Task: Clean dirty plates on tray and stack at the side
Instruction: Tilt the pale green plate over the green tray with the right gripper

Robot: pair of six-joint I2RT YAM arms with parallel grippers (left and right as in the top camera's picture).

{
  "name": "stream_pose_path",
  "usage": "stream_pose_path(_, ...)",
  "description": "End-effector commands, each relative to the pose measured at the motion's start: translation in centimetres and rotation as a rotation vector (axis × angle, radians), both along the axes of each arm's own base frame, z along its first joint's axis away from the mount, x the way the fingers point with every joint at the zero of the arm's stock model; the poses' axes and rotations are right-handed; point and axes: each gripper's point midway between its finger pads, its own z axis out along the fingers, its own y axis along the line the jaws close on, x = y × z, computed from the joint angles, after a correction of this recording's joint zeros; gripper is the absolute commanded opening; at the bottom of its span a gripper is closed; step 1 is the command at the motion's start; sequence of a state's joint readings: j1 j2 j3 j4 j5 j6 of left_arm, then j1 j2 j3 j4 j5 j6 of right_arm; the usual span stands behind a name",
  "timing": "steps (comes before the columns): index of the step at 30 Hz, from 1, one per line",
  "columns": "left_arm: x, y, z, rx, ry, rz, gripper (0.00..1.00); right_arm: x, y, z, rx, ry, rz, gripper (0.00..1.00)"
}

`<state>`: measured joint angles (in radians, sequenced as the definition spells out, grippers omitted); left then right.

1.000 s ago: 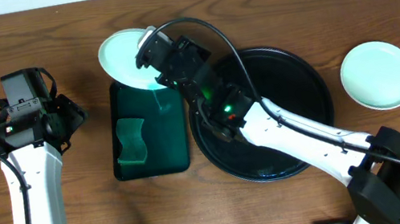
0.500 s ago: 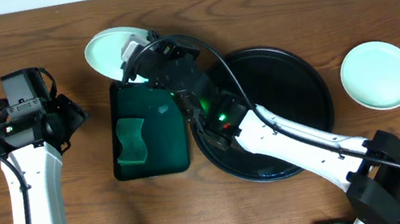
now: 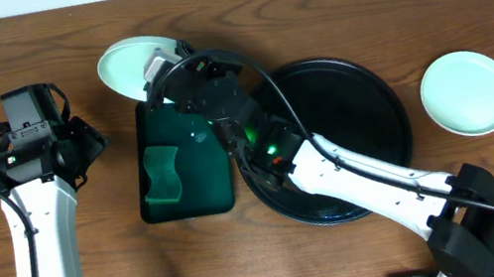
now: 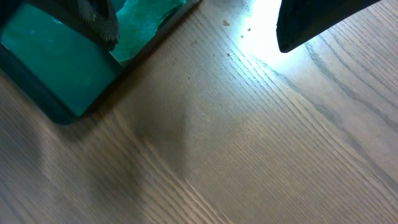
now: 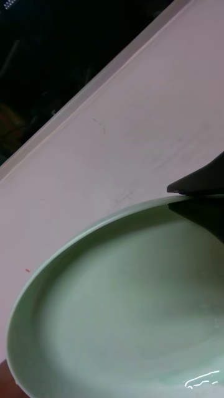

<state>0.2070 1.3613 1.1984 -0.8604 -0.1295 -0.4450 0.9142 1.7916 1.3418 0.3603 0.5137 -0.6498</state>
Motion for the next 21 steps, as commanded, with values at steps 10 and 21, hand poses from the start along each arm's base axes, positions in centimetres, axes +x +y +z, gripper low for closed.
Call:
stream_pose_path(10, 0.2, 0.1, 0.5, -0.001, -0.015, 0.008, 0.81, -0.9, 0.0, 2.3, -0.004, -0.052, -0.032, 0.01)
stream_pose_path(21, 0.2, 0.1, 0.5, -0.001, -0.015, 0.008, 0.81, -0.8, -1.1, 2.2, 0.05, -0.031, -0.121, 0.01)
